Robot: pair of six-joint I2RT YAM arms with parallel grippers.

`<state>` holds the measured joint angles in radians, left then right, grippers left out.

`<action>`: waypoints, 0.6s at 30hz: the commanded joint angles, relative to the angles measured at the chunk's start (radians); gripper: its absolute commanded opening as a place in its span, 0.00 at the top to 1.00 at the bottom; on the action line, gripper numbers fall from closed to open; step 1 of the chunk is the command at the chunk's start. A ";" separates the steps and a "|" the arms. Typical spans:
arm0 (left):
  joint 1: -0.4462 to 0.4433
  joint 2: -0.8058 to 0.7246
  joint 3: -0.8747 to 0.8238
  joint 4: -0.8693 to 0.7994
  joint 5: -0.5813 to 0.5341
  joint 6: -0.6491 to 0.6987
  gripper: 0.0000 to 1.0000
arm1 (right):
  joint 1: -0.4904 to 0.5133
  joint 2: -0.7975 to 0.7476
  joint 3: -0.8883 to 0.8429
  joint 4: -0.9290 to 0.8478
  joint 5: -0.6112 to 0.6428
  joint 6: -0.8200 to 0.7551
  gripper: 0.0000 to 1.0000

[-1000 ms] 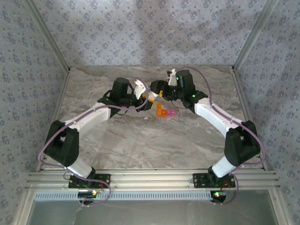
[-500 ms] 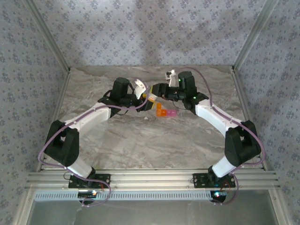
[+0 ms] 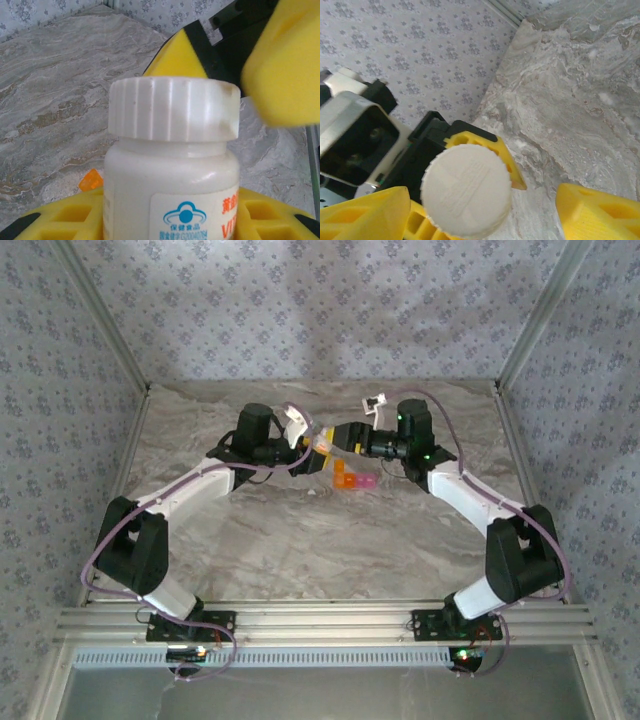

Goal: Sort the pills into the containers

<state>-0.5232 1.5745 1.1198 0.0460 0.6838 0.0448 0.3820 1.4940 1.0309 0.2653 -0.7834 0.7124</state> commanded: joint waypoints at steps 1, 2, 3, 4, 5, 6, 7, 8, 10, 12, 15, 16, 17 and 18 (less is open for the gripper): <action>0.006 -0.014 0.033 0.005 0.002 0.034 1.00 | -0.010 -0.040 -0.012 0.038 -0.011 0.056 0.22; 0.005 -0.014 0.032 0.001 -0.002 0.038 1.00 | -0.012 -0.039 -0.011 0.040 -0.004 0.069 0.22; 0.005 -0.014 0.032 -0.002 -0.005 0.041 1.00 | -0.012 -0.040 -0.008 0.037 0.006 0.081 0.22; 0.005 -0.014 0.032 -0.006 -0.007 0.045 1.00 | -0.012 -0.038 -0.005 0.024 0.027 0.089 0.22; 0.005 -0.013 0.031 -0.009 -0.008 0.047 1.00 | -0.012 -0.037 0.002 0.006 0.051 0.094 0.22; 0.004 -0.014 0.031 -0.012 -0.009 0.051 1.00 | -0.010 -0.037 0.007 -0.005 0.067 0.099 0.22; 0.004 -0.014 0.032 -0.015 -0.012 0.052 1.00 | -0.011 -0.036 0.015 -0.028 0.090 0.104 0.22; 0.002 -0.014 0.032 -0.017 -0.013 0.055 1.00 | -0.008 -0.032 0.025 -0.040 0.100 0.104 0.22; 0.001 -0.014 0.032 -0.018 -0.016 0.058 1.00 | -0.003 -0.024 0.045 -0.073 0.117 0.099 0.22; -0.001 -0.013 0.032 -0.018 -0.016 0.058 1.00 | 0.002 -0.012 0.064 -0.095 0.124 0.092 0.22; -0.003 -0.011 0.032 -0.017 -0.016 0.058 1.00 | 0.010 0.003 0.086 -0.118 0.130 0.088 0.22; -0.004 -0.011 0.033 -0.018 -0.016 0.058 1.00 | 0.014 0.009 0.090 -0.118 0.131 0.088 0.22; -0.004 -0.011 0.032 -0.016 -0.015 0.058 1.00 | 0.018 0.013 0.094 -0.119 0.133 0.088 0.22; -0.006 -0.011 0.033 -0.017 -0.016 0.058 1.00 | 0.021 0.016 0.098 -0.121 0.133 0.084 0.22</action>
<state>-0.5236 1.5745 1.1198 0.0246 0.6636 0.0860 0.3912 1.4963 1.0916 0.1814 -0.6682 0.7971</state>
